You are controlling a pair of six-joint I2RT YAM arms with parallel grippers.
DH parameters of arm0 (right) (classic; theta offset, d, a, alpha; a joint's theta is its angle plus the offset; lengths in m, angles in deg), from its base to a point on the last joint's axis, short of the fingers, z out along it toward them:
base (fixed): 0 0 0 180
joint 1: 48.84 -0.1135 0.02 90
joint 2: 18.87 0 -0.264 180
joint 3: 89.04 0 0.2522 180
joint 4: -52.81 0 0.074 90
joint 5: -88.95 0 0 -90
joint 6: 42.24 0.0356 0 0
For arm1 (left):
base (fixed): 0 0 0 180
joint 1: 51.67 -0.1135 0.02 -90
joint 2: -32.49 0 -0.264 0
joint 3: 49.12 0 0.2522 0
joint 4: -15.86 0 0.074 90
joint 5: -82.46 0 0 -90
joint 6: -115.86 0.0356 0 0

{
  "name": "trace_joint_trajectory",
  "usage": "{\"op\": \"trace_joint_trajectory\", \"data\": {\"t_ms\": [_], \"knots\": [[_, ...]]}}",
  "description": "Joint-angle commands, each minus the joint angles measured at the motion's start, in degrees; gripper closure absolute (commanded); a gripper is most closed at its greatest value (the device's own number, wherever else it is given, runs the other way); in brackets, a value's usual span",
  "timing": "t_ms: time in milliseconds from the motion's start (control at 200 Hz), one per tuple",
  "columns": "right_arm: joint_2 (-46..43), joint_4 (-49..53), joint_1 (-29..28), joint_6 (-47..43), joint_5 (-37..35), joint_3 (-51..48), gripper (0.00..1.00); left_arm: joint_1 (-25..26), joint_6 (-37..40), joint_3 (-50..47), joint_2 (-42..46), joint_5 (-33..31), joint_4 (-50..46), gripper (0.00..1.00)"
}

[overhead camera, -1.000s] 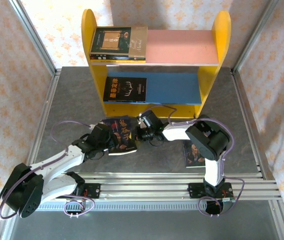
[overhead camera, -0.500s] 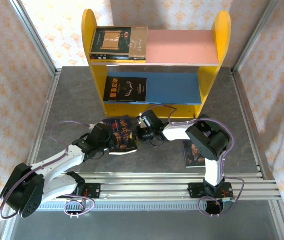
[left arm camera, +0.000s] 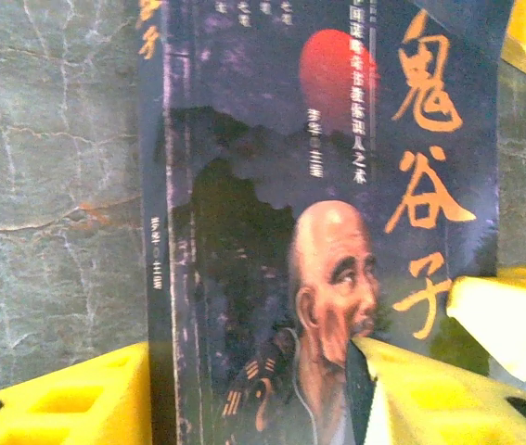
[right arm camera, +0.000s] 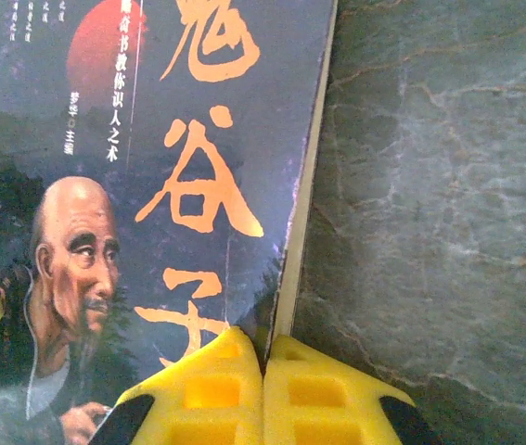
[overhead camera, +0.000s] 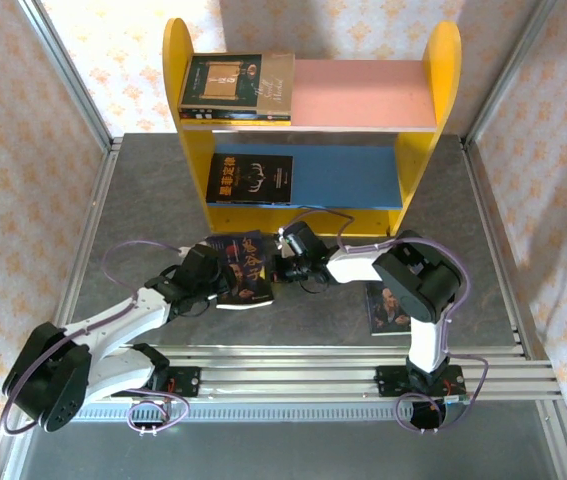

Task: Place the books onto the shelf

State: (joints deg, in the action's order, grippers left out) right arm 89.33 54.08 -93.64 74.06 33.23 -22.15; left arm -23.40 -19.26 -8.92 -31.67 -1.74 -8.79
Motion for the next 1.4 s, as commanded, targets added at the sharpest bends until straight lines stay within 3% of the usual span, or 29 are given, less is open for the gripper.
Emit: {"op": "trace_joint_trajectory", "data": {"t_ms": [0,536,881,1031,1391], "knots": [[0.4,6.1,-1.7,-3.4,3.7,-2.9,1.00,0.6,0.3,3.5,-0.6,7.3,9.8,0.58],[-2.9,9.9,-1.5,-10.8,3.4,-5.8,1.00,0.4,2.2,5.5,-1.5,7.0,7.7,0.49],[-3.4,9.0,0.5,-9.7,2.7,-6.9,1.00,0.1,3.7,7.2,-3.3,7.0,6.4,0.55],[-3.9,8.9,0.9,-9.4,1.9,-6.2,0.94,0.1,4.7,8.8,-4.6,6.1,3.5,0.64],[-3.6,8.9,1.6,-7.7,0.9,-5.2,0.69,0.2,5.2,8.7,-4.3,5.3,2.4,0.69]]}}
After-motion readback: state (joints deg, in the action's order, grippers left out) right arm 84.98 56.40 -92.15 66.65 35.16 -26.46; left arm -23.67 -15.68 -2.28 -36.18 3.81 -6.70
